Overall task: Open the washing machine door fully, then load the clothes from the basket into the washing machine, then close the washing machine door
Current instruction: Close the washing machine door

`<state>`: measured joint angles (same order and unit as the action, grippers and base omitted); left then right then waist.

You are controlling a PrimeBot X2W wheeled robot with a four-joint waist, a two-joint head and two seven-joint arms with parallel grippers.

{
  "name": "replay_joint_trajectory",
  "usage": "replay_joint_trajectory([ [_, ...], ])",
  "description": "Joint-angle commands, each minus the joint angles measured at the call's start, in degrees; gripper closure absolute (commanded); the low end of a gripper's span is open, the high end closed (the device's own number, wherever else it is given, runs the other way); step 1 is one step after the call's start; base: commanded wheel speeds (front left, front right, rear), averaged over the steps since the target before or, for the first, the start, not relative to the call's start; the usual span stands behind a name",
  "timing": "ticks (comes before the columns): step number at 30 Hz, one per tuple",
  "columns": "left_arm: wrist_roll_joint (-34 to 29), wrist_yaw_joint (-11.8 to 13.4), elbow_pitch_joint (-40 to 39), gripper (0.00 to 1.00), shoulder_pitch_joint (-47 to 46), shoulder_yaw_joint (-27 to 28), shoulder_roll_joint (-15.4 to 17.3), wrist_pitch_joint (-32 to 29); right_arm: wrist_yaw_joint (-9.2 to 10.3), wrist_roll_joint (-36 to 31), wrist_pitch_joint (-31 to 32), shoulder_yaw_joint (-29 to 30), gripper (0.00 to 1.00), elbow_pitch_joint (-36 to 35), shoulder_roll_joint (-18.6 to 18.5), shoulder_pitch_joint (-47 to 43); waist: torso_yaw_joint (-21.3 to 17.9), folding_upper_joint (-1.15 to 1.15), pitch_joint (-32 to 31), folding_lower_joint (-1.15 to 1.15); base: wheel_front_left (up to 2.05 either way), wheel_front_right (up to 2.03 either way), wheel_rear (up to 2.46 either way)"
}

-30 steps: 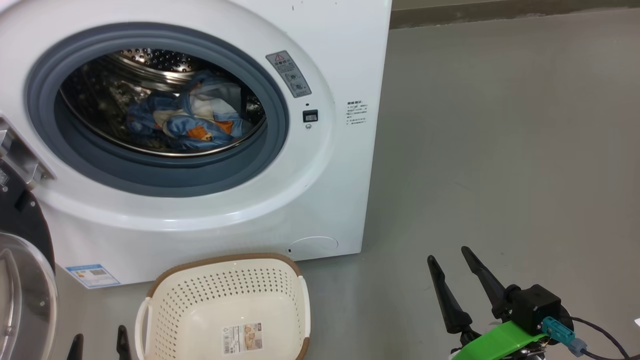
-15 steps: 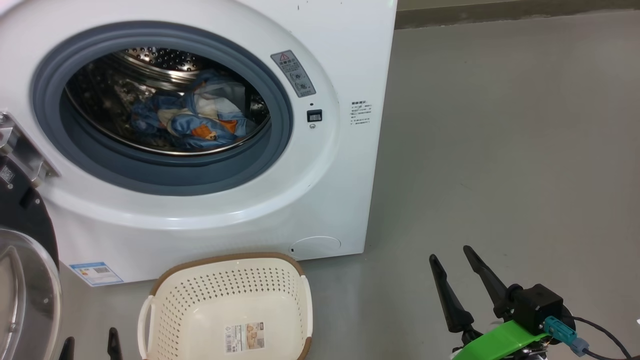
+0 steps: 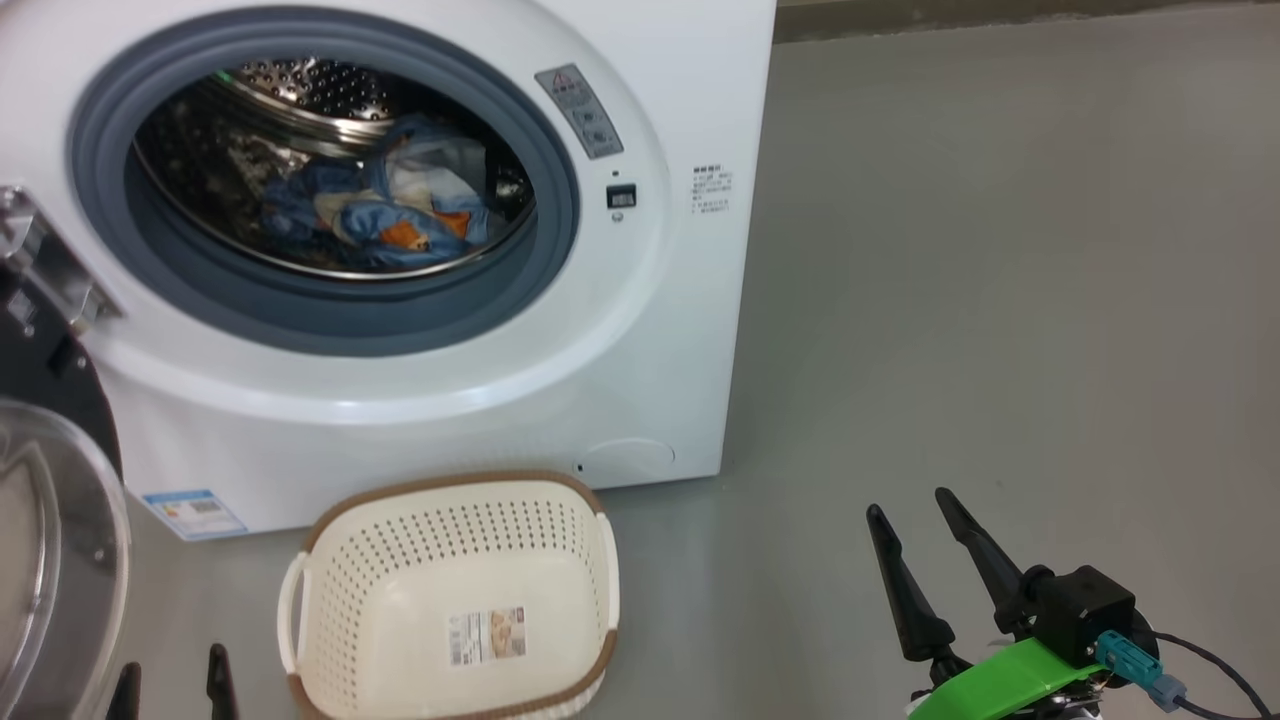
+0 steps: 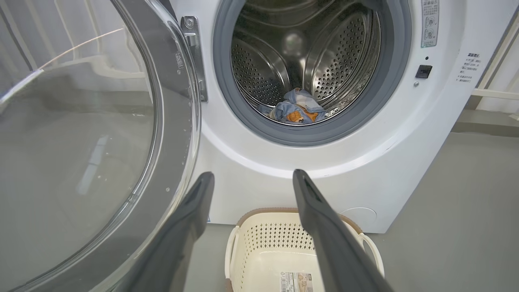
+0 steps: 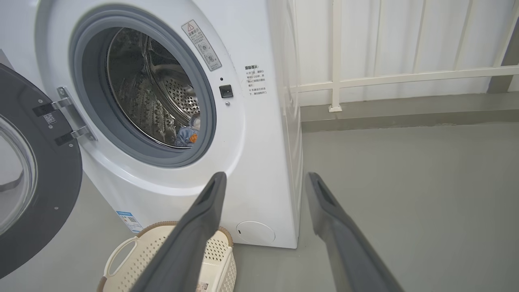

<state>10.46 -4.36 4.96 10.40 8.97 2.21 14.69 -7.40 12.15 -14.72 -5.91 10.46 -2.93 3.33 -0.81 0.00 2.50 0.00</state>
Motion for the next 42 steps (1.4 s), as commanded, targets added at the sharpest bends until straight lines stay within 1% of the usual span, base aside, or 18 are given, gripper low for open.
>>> replay_joint_trajectory([
  [1, 0.3, -0.5, -1.4, 0.0, -2.6, 2.0, 0.7, 0.3, -0.09, 0.0, -0.3, -1.2, 0.0, -1.6, 0.1, 0.6, 0.1, 0.0, 0.2, 0.0, -1.81, 1.81, 0.0],
  [11, 0.5, -0.6, -1.1, 0.0, -3.1, 1.5, 0.7, 0.3, -0.09, -0.1, -0.3, -0.9, 0.0, -1.4, 0.1, 0.7, 0.3, 0.0, 0.2, 0.0, -1.11, 1.11, 0.0],
  [27, 0.7, -0.7, -0.6, 0.0, -3.1, 0.5, 0.7, 0.3, -0.09, -0.1, -0.3, -0.5, 0.0, -1.5, 0.1, 0.4, 1.5, 0.0, -0.1, 0.0, -0.06, 0.06, 0.0],
  [33, 1.3, -0.5, -0.5, 0.0, -3.0, 0.6, 0.7, 0.3, -0.09, -0.2, -0.3, -0.6, 0.0, -1.9, 0.1, 0.3, 3.6, 0.0, -0.2, 0.0, 0.0, 0.0, 0.0],
  [42, 1.9, 0.6, 0.4, 0.0, -2.5, 1.0, 0.7, 0.3, -0.09, 0.0, -0.3, -1.2, 0.0, -1.6, 0.1, 0.1, 8.9, 0.0, -1.0, 0.0, 0.0, 0.0, 0.0],
])
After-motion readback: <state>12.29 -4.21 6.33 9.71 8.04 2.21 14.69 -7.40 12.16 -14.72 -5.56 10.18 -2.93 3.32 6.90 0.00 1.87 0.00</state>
